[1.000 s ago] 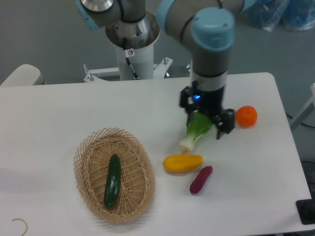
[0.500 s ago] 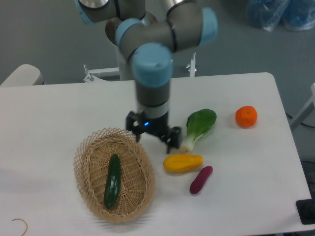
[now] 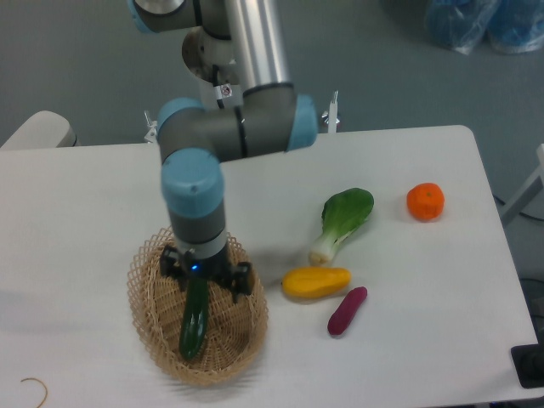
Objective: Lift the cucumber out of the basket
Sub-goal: 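Lower the gripper into the basket and close it on the cucumber, then lift the green cucumber up out of the basket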
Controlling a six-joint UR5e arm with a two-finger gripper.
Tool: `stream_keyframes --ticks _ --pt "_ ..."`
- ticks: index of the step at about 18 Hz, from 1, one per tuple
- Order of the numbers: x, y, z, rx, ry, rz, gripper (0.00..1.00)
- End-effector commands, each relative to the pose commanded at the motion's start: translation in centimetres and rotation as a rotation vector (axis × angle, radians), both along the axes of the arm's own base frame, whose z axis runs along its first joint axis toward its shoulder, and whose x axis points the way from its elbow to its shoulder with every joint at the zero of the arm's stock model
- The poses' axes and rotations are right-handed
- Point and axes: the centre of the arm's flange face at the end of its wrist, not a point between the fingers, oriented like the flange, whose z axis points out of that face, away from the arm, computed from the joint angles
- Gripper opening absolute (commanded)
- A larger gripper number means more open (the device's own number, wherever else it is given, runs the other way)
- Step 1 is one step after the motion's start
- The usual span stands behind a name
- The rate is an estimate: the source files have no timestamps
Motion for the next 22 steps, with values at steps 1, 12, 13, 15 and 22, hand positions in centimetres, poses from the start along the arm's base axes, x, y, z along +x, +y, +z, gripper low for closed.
stream_keyframes --ticks 1,12,13,15,22 --pt "0.6 0.4 -0.6 0.002 0.014 -0.012 1.0" --pt "1.0 0.5 -4.0 -0.017 0.054 -0.02 1.0" --pt "0.9 0.5 -4.0 -0.016 0.055 -0.019 1.0" --pt "0.8 0.6 -4.2 -0.018 0.055 -0.018 1.0" --pt "0.9 0.7 -4.1 -0.016 0.062 -0.028 0.45"
